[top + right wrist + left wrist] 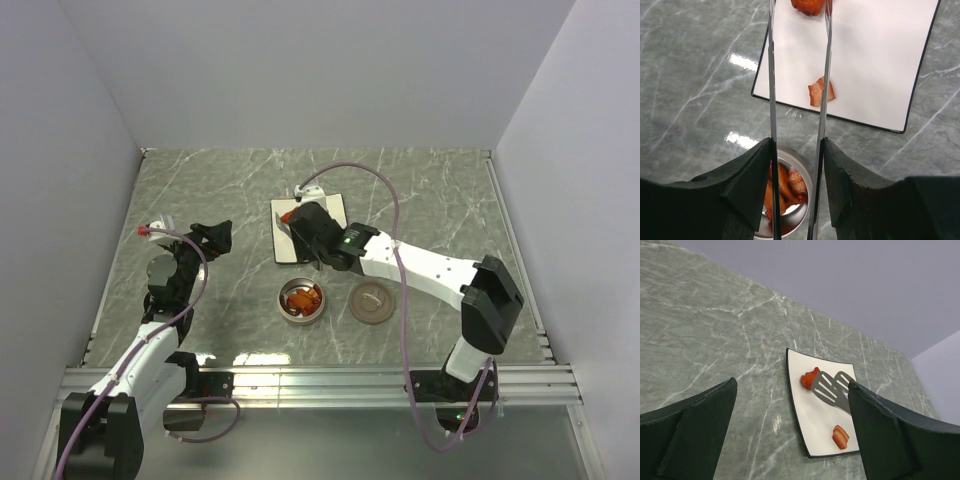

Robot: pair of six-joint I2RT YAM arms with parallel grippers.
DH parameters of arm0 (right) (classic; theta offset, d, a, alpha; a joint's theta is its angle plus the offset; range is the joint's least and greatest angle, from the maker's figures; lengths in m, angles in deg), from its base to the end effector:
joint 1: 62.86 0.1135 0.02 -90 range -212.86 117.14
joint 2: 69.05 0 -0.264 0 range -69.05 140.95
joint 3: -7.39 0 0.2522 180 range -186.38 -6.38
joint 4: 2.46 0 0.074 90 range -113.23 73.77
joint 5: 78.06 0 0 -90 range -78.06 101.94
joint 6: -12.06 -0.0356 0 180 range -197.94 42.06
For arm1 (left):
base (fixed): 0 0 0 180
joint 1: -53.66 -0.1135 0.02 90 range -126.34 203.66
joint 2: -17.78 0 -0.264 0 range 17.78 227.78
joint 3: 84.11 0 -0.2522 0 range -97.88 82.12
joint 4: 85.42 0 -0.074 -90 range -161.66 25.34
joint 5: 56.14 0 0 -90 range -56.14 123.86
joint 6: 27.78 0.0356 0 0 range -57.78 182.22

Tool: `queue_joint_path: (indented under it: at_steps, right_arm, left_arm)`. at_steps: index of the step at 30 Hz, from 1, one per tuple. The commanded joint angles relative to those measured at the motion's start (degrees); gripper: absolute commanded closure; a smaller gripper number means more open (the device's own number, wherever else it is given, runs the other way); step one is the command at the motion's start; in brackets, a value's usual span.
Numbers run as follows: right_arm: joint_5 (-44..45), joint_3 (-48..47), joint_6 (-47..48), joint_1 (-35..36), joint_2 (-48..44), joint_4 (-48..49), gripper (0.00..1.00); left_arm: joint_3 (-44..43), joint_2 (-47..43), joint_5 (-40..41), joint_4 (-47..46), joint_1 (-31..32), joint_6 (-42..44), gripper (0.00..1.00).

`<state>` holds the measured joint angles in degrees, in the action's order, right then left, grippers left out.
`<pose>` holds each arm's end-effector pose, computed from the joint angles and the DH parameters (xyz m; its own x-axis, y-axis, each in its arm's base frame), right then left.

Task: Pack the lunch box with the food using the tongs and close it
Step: Pick up the food using the clamp

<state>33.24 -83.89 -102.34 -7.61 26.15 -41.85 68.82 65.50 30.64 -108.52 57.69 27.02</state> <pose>0.2235 0.2995 0.2857 -0.6101 -0.2042 -0.7656 -0.3984 0.9142 0.0737 0.1872 -0.0152 0.2246 -0.0379 -0.5743 -0.8178 0.1277 0.8089 -0.5739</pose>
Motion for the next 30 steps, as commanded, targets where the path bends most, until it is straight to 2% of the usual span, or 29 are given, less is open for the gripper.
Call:
queue_joint_path:
  at_steps: [1,15,30]
  right_arm:
    - [0.5,-3.7,-0.9,-1.0,1.7,1.3,0.48]
    - [-2.1,-8.4,-2.8,-3.6,9.4,-0.6,0.46]
    - [-4.7,-10.5,-2.8,-5.6,13.2,0.0,0.47]
  left_arm:
    - [0.5,-0.3,-1.0,-2.3,-0.4,-0.3,0.01]
    - [0.7,-0.8,-0.8,-2.2,-0.3,-0.3,0.01]
    - [1.1,-1.1,-0.6,-2.4,-0.4,-0.4,0.01]
